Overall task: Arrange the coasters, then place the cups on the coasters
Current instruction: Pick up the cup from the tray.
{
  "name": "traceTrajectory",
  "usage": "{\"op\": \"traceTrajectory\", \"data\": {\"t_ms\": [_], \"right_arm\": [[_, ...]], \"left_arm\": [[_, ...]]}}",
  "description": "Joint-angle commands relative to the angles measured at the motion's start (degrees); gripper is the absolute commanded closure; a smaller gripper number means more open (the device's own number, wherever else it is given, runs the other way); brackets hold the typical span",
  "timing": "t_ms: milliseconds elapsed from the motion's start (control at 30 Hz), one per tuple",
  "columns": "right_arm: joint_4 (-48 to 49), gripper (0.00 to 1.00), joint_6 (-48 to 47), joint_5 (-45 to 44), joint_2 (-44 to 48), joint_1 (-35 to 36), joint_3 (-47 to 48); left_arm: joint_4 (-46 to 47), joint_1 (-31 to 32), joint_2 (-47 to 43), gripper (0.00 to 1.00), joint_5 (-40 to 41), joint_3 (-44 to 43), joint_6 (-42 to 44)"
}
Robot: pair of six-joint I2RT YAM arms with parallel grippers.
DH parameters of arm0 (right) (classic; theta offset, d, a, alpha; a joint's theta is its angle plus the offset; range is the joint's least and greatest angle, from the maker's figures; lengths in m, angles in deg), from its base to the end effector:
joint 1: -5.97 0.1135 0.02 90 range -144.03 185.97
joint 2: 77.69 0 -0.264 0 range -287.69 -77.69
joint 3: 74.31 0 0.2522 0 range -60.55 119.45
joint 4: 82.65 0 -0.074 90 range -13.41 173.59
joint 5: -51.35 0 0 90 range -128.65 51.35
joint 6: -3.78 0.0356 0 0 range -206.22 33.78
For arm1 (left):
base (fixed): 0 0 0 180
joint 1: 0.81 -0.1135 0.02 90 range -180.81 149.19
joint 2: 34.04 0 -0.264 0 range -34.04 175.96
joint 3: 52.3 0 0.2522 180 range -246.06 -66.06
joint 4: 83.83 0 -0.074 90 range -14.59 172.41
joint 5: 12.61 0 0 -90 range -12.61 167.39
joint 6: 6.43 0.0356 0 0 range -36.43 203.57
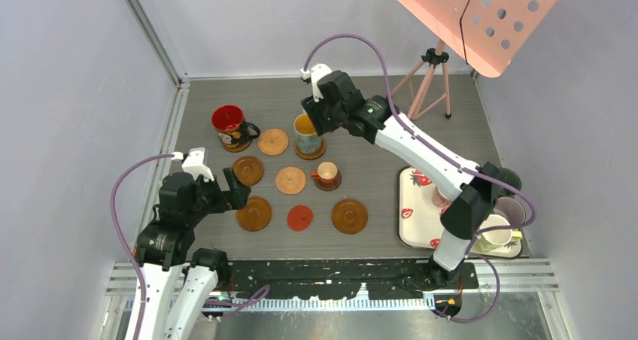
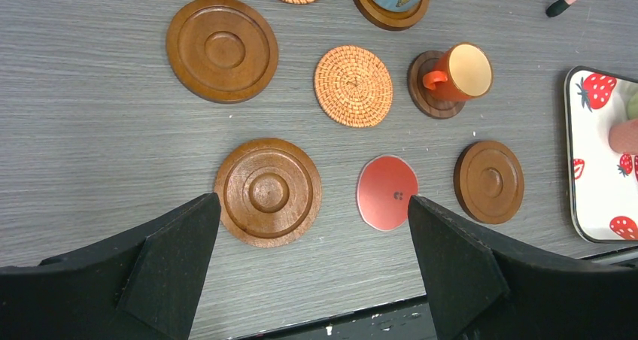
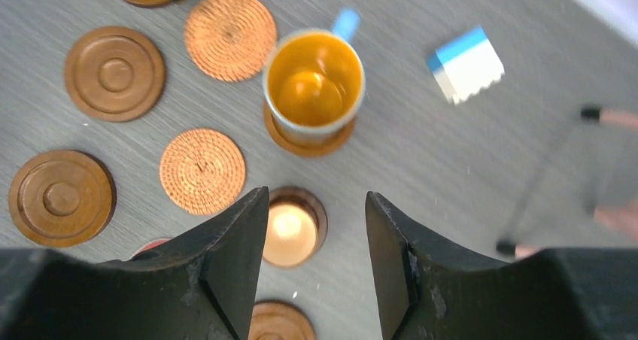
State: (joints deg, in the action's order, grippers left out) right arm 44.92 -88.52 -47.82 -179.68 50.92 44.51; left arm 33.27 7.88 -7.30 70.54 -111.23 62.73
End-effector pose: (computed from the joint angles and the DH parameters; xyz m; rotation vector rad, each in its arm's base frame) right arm 0.2906 0.2821 0.3812 -0.7956 2.0443 0.2459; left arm 0.0900 -0.0180 0.3108 -0.1534 2.1272 -0.4325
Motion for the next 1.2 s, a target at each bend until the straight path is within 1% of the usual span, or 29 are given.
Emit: {"op": "traceTrajectory", "data": {"t_ms": [0,100,233,367,500,567,633,767,833,1000,1100,1167], "right_arm": [[-2.6,0.43,15.0,-11.9,6.4,0.2,-7.2],[-6.0,0.43,19.5,-15.7,10.6,0.2,-14.0],[-10.6,0.43,25.4,-25.5,15.4,0.2,-21.2],[-15.5,0.43,31.2,-32.9,18.8,-1.2,-25.7],[-16.7,0.43,33.9,-37.5,21.4,-4.2,-30.8],[-16.9,0.43,34.5,-38.7,22.0,-6.6,-32.8],[-16.4,0.43,34.9,-38.9,22.3,-10.8,-34.6],[-15.4,0.43,34.3,-41.6,22.4,-15.3,-37.2],[-15.4,0.43,34.7,-41.5,22.7,-17.5,-37.8],[-15.7,0.43,39.1,-38.3,24.8,-20.5,-40.6],[-16.7,0.42,43.1,-37.1,27.5,-21.7,-42.4],[-16.5,0.42,44.7,-34.5,29.9,-22.8,-44.4]], "left_arm": [[1.3,0.2,0.2,0.01,-0.4,0.1,-0.3],[1.2,0.2,0.4,0.01,-0.8,0.0,-0.3],[1.4,0.2,-0.1,0.01,-0.9,0.1,-0.3],[1.5,0.2,-0.2,0.01,-0.5,0.2,-0.4],[1.3,0.2,0.0,0.01,-1.6,0.0,-0.3],[1.4,0.2,-0.6,0.01,-1.2,0.1,-0.3],[1.6,0.2,-1.1,0.01,-1.0,0.3,-0.4],[1.4,1.1,-0.3,0.01,-1.3,0.2,-0.4],[1.2,1.4,0.0,0.01,-0.9,0.1,-0.4],[1.5,1.5,-0.6,0.01,-1.2,0.1,-0.4],[1.5,1.9,-0.6,0.01,-1.3,0.2,-0.4],[1.5,1.9,-0.6,0.01,-1.0,0.1,-0.4]]}}
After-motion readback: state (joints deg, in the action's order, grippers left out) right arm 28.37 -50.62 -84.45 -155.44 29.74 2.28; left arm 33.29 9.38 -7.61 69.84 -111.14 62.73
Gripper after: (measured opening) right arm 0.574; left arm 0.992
